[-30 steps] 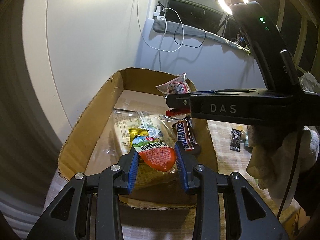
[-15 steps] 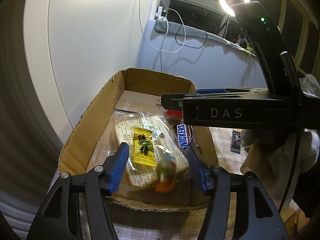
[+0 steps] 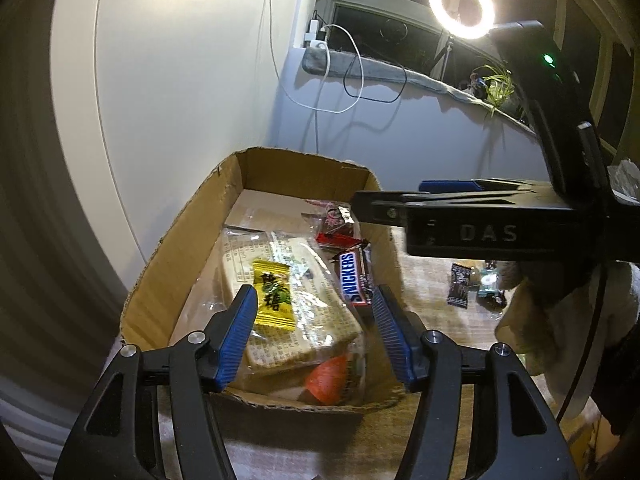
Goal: Organize snacks
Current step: 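Move both grippers back out of the box to the snacks on the table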
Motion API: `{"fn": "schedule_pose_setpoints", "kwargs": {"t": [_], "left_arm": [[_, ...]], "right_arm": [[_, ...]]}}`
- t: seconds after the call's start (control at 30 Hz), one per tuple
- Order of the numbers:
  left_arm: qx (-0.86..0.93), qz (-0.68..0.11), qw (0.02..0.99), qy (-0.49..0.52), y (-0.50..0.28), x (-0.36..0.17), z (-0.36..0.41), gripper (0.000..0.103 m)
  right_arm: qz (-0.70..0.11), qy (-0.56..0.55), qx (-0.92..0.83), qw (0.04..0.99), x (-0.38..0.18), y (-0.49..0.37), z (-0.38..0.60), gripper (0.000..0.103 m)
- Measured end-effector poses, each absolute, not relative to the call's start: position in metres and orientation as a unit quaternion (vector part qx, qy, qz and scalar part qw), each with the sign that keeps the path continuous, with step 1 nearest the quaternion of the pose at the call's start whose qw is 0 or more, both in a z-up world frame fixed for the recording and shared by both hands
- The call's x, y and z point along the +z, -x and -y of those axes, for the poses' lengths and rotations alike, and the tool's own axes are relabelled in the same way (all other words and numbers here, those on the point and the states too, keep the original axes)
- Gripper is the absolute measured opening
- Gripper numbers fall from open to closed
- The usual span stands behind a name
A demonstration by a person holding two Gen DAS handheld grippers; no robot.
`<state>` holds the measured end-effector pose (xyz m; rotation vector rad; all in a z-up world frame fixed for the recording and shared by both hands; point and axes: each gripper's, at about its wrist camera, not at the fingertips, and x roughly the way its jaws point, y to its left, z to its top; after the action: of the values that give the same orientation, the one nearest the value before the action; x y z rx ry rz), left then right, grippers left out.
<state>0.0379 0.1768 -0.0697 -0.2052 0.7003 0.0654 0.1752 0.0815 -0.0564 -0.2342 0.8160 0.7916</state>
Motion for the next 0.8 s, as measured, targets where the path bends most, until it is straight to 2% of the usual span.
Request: {"fn": "schedule_pose_setpoints", "kwargs": {"t": [0.43, 0.8], "left_arm": [[-0.013, -0.337, 0.937, 0.086, -0.036, -0.058, -0.132, 0.059], [-0.091, -0.368, 0.922, 0.079, -0.041, -0.072, -0.073, 0.059]], "right_arm": [[-0.383, 0.075, 0.331, 0.859, -0.044, -0.168, 0.035, 0.085], [-0.418, 0.073, 0.306, 0.852, -0.070, -0.160, 0.124, 0.085]]}}
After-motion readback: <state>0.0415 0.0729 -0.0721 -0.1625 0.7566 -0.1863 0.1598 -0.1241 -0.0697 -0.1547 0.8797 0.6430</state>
